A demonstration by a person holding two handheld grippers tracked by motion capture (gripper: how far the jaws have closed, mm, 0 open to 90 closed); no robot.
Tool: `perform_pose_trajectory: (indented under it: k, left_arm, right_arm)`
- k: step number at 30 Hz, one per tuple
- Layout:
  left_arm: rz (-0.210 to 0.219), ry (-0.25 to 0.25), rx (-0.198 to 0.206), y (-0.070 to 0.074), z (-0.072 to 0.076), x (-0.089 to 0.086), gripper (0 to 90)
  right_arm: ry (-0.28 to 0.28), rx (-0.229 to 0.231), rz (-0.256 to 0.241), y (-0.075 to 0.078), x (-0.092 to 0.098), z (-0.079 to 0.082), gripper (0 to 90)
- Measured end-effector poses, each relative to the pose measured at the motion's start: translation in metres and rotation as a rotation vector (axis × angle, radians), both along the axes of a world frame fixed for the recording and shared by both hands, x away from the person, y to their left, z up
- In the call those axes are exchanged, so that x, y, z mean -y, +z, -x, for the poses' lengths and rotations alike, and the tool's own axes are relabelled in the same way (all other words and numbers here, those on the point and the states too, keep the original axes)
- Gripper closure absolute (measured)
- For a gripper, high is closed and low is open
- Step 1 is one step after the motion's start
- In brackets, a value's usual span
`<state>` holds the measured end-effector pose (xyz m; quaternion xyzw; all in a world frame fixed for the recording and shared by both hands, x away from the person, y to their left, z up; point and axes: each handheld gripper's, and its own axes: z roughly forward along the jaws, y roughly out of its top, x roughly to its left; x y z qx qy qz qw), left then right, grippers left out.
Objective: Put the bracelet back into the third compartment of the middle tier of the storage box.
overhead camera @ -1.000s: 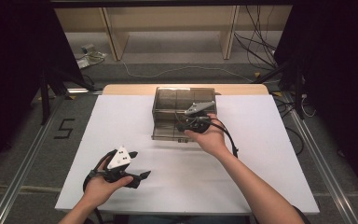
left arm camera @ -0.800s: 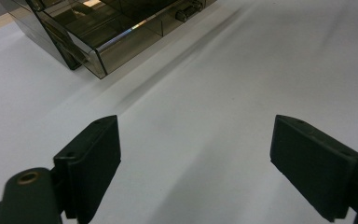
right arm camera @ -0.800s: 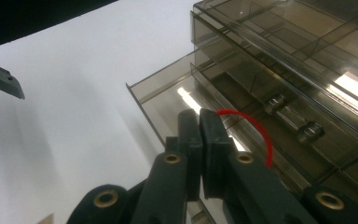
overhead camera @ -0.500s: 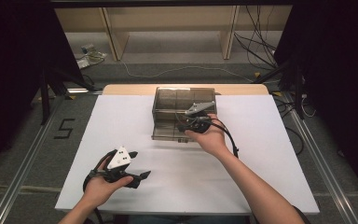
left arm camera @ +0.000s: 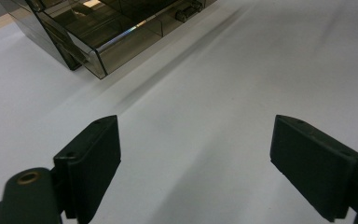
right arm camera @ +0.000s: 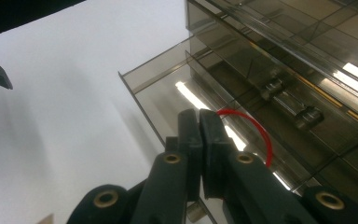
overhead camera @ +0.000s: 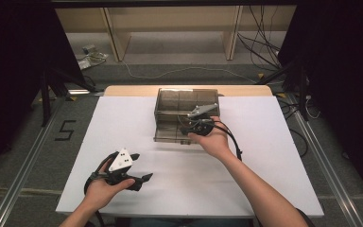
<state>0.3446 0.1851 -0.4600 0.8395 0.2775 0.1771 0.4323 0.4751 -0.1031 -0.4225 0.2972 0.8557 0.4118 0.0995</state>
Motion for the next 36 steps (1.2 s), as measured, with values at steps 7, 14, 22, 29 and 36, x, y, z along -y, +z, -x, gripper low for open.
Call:
perform_pose_trajectory:
  k: [7, 14, 22, 29, 36]
  left_arm:
    - [-0.001, 0.000, 0.000, 0.0000, -0.0001, 0.0000, 16.1]
    - [-0.001, 0.000, 0.000, 0.0000, 0.0000, -0.0001, 16.1]
    - [0.000, 0.001, 0.000, 0.0000, 0.0000, 0.0000, 16.1]
    - [0.000, 0.001, 0.000, -0.0001, 0.0000, 0.0001, 16.1]
    - [0.001, -0.001, -0.001, -0.0002, 0.0001, 0.0002, 16.1]
  right_arm:
    - [-0.003, -0.003, 0.003, -0.0006, 0.0012, -0.0006, 88.7]
    - [-0.009, -0.008, 0.009, -0.0017, 0.0014, -0.0010, 88.6]
    - [-0.014, -0.010, 0.017, -0.0034, 0.0024, -0.0021, 88.6]
    - [-0.017, -0.017, 0.020, -0.0049, 0.0029, -0.0029, 88.6]
    - [-0.022, -0.022, 0.028, -0.0077, 0.0032, -0.0041, 88.5]
